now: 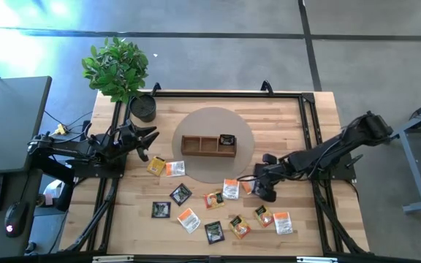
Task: Pick & Place Tea
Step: Put the purple tea bag into the right section of the wooden organizer
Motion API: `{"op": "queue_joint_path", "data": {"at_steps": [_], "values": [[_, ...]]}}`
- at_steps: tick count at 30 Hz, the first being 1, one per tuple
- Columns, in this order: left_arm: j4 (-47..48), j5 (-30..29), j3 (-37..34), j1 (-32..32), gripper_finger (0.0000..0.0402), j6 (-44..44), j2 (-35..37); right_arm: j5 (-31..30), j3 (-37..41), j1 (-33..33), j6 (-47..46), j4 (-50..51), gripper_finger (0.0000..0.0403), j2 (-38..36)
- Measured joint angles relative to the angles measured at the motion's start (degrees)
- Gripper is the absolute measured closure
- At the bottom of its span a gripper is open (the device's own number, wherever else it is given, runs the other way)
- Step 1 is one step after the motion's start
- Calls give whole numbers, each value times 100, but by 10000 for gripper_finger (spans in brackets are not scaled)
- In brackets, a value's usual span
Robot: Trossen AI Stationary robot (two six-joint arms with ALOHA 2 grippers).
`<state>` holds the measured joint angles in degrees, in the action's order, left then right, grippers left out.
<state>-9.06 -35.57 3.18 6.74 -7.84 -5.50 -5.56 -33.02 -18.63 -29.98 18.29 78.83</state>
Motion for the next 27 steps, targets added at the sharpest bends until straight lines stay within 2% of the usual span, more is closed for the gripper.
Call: {"op": "queue_joint_path", "data": {"at_steps": [6,13,17,24,27], "values": [[-1,0,0,2,275,0,-2,8,549,7,131,-663,210,-14],[-3,-2,1,0,275,0,-1,-31,1044,177,182,-1678,240,-26],[-2,-2,0,2,275,0,-2,-75,1123,219,204,-1708,283,-24],[2,-13,1,1,275,0,-1,-97,1119,223,326,-1733,382,-22],[2,-11,0,1,275,0,0,5,1122,219,323,-1775,397,-17]]}}
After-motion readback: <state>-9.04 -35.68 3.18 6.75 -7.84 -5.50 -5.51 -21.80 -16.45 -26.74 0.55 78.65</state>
